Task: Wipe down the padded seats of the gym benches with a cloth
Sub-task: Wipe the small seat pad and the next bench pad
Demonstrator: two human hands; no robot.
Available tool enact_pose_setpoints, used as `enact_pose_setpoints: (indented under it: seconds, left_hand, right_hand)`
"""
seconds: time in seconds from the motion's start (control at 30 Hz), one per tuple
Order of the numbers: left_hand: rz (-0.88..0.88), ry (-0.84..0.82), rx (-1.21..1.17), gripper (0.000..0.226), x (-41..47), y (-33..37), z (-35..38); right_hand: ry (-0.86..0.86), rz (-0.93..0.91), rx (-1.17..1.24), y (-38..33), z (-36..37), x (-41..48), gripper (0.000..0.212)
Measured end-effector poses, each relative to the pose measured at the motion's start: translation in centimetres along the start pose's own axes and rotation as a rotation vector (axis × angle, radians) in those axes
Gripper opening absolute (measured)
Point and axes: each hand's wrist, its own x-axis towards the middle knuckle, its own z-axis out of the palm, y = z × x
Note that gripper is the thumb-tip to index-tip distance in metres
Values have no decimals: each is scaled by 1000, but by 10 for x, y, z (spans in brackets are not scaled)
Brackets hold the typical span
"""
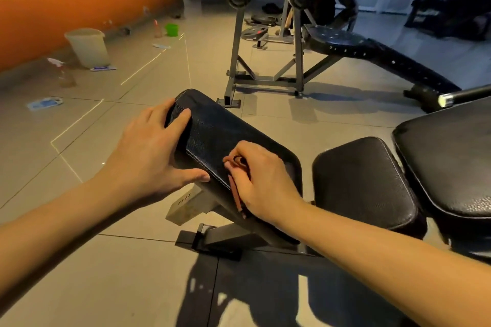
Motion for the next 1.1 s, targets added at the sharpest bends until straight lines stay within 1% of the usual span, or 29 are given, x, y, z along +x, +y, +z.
enact_pose_setpoints:
  seconds: [0.03,0.07,0.1,0.2,0.23,0.27,0.3,0.33,0.4,0.47,0.5,0.53,0.63,0.67,0.7,0.73,0.77,0.83,0.87,0.9,0.93,0.97,1.07,1.1]
  left_hand:
    - [0,0,0,129,0,0,0]
    - [5,-2,-1,128,1,0,1]
    - [7,-2,-2,127,1,-1,1]
    - [12,0,7,127,0,-1,1]
    - [9,3,13,126,0,0,1]
    - [7,8,13,125,0,0,1]
    - [7,15,7,124,1,0,1]
    - [9,17,2,124,1,-1,0]
    - [8,9,-6,126,1,0,0]
    - [11,14,-9,126,1,1,-1]
    - [14,14,-11,125,1,1,0]
    - [14,14,-12,124,0,2,0]
    - [16,15,-2,123,-2,0,0]
    - [11,9,-3,124,-2,0,1]
    - [4,4,-4,125,-1,1,1]
    - [-1,2,-4,126,-1,0,1]
    - [-1,3,-3,126,0,0,0]
    - [10,8,-9,127,-1,0,1]
    - [14,17,-17,128,-1,-1,1]
    - [15,19,-20,128,-1,-1,1]
    - [14,13,-20,127,-1,-1,1]
    - [9,6,-20,126,-1,0,1]
    - [-9,2,-29,125,-3,1,0]
    - [-10,1,-34,125,-3,2,1]
  right_hand:
    - [-10,-59,-34,2,-1,1,7]
    - [14,-53,-66,16,-2,2,8]
    - [36,38,-86,35,-6,5,8]
    - [37,414,-206,91,-18,8,18]
    - [46,473,-264,94,-18,9,19]
    - [77,473,-286,85,-16,10,17]
    - [82,422,-246,67,-11,11,15]
    - [77,325,-153,45,-6,10,12]
    - [23,79,29,4,-2,3,6]
    - [-57,-124,-8,-5,-2,-4,8]
    - [-42,-134,-53,6,-5,-3,9]
    - [-15,-49,-91,28,-8,0,6]
    - [33,372,-268,91,-19,9,16]
    - [47,438,-313,96,-20,10,16]
    - [57,438,-321,86,-18,11,14]
    - [61,385,-278,67,-13,11,11]
    - [58,297,-185,44,-7,10,8]
    - [24,58,-5,0,-1,1,3]
    - [-13,-50,19,-11,1,-3,6]
    - [-29,-110,9,-10,1,-3,8]
    - [-4,-93,-22,3,-1,-1,7]
    - [26,-6,-60,25,-5,4,4]
    - [34,383,-259,90,-17,13,16]
    - [47,438,-309,96,-17,12,17]
